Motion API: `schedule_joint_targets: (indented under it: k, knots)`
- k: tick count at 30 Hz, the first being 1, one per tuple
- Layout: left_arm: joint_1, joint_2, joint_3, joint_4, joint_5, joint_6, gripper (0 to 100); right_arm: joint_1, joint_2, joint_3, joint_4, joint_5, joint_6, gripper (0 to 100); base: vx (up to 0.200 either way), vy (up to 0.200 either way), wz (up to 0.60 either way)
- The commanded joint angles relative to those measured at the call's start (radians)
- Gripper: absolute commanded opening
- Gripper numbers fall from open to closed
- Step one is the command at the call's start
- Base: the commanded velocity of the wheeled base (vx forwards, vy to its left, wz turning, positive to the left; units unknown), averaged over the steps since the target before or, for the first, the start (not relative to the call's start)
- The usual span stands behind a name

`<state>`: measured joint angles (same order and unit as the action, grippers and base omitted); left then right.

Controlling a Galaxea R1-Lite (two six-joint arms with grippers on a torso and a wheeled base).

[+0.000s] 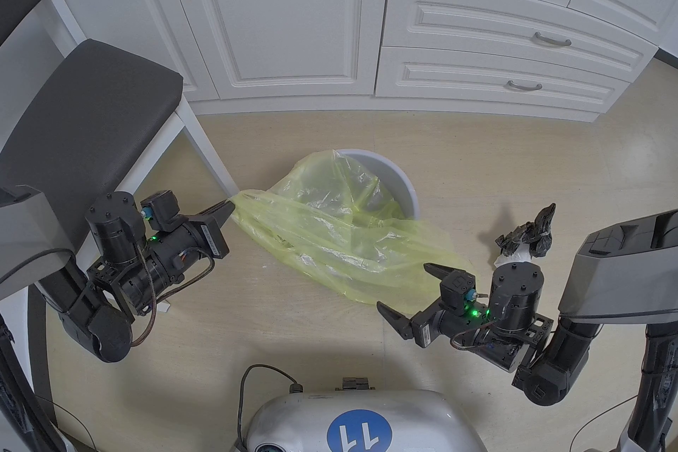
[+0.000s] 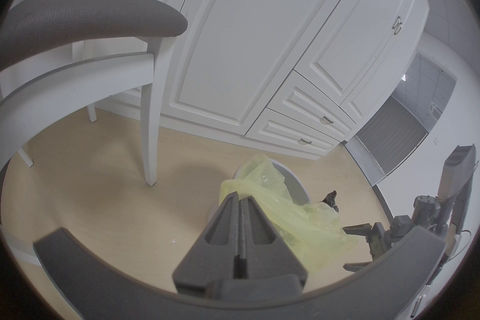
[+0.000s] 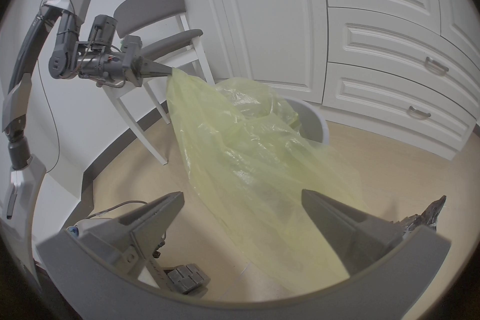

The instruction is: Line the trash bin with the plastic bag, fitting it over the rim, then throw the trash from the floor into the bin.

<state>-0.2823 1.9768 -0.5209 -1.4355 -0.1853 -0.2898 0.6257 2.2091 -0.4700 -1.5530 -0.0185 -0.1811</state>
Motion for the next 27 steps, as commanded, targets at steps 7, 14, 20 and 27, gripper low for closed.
schedule_joint_targets:
  k: [7, 14, 20, 27]
  knots:
    - [-0.012, -0.013, 0.013, -0.003, 0.000, -0.002, 0, -0.023, -0.003, -0.044, -0.018, -0.004, 0.032, 0, 0.000, 0.000, 0.00]
    - [-0.040, 0.004, 0.028, -0.003, -0.002, -0.003, 0, -0.049, -0.080, -0.142, -0.018, -0.037, 0.187, 0, 0.000, 0.000, 0.00]
    - [-0.041, 0.028, 0.036, -0.039, -0.005, -0.008, 0, -0.049, -0.055, -0.193, -0.018, -0.092, 0.224, 0, 0.000, 0.000, 0.00]
    - [-0.041, 0.039, 0.032, -0.080, -0.005, -0.009, 0, -0.018, -0.112, 0.021, -0.018, 0.032, 0.149, 0, 0.000, 0.000, 0.00]
